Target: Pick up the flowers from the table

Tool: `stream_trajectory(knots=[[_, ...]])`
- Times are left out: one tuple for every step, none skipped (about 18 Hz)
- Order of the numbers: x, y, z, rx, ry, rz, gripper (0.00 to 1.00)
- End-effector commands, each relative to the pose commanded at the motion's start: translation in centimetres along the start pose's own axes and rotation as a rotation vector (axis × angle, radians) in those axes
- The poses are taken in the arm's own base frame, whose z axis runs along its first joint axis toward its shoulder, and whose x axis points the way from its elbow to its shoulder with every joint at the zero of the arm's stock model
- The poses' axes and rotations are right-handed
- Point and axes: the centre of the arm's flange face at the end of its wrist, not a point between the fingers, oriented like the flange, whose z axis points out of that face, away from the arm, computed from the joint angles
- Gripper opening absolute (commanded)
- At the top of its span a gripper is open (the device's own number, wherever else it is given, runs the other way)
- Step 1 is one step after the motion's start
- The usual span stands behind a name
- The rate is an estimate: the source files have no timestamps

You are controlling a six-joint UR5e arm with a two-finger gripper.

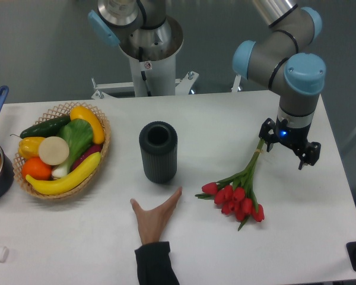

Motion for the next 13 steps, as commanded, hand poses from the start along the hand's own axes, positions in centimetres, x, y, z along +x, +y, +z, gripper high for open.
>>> stream_trajectory(knots=[[0.0,0.0,0.2,0.013,0.004,-0.012,1.0],[0.0,-0.1,0.3,0.024,0.008,-0.031,1.0],[0.1,-0.2,0.4,0.025,0.01,-0.049,1.0],[0.2,-0.3,0.9,0.025,0.018,-0.073,1.0],[0.2,-0.4,1.0,0.024,0.02,-0.1,1.0],[0.2,-0.5,1.2,0.024,0.024,-0.124,1.0],[0.1,-0.4,1.3,0.024,0.025,-0.135,1.0],[0.1,-0.4,1.4,0.023,0.027,-0.136,1.0],[0.3,-0.5,2.0,0.022,0.037,-0.137,1.0],[0.7,-0.5,2.7,0.019,0.052,-0.136,1.0],[1.2,-0.4,3.2,0.017,0.066,-0.137,1.0],[1.5,-0.4,3.4,0.017,0.071,-0.137,1.0],[1.5,-0.4,3.2,0.018,0.069,-0.138,1.0]])
